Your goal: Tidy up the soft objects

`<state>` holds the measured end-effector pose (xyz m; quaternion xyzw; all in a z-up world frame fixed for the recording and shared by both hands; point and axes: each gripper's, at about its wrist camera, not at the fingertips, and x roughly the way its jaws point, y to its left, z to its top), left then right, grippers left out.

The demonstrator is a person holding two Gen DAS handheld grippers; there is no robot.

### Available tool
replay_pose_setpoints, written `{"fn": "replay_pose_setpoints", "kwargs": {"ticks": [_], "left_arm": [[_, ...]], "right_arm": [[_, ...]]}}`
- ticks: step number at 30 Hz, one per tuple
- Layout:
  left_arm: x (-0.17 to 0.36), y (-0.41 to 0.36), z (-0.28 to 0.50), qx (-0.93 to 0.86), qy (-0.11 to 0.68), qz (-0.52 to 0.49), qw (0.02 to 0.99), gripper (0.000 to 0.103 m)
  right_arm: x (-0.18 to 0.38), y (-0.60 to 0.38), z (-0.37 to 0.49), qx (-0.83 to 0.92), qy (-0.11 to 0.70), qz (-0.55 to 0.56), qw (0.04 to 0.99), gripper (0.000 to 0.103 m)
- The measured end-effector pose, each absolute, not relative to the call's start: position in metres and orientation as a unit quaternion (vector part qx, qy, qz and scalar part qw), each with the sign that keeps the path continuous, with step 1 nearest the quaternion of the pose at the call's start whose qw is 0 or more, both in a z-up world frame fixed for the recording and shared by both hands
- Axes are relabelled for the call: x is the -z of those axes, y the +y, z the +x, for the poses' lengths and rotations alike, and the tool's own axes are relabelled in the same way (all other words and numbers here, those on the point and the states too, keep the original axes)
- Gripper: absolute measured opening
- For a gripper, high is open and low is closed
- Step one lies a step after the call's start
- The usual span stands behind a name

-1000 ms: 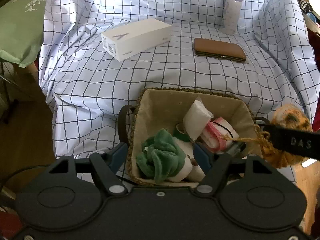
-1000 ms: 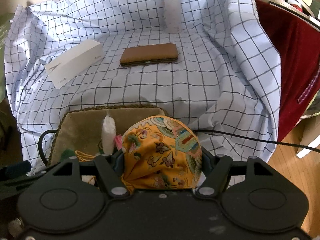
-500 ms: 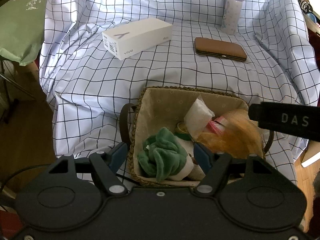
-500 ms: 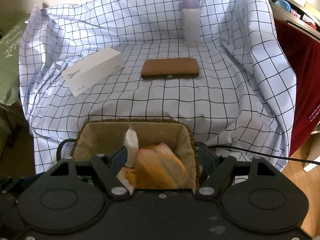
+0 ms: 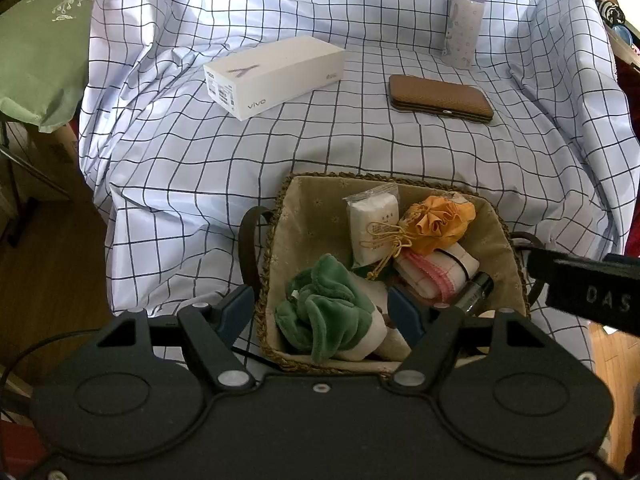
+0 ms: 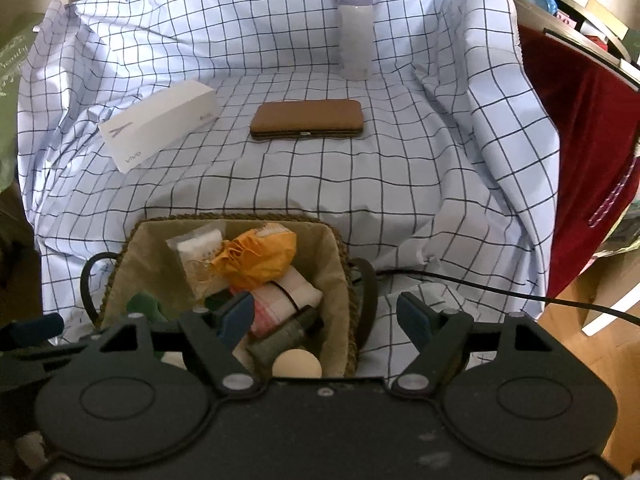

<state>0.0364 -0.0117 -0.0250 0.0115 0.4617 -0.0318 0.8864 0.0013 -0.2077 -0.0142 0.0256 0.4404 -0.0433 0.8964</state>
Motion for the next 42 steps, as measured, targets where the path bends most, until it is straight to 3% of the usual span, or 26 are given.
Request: {"fn": "replay_pose_setpoints", "kwargs": {"ticks": [19,21,42], "left_arm": [[0.022,-0.008,0.035,0.027,0.458,0.012,0.888,0.072],[0.021,-0.009,0.034,0.026,0.454,0.012,0.89,0.076],[0.017,-0.011,0.031,0.02,0.443,0.015,0.896,0.076]], "right_arm": [[0.018,-0.208,-0.01,0.052,0.449,0.012,0.892,0.085],[0.018,-0.208,-0.011,0.052,0.448,0.011,0.892,0.085],[0.017,-0.206,-0.015,0.051,0.445,0.006,0.894,0.085]]}}
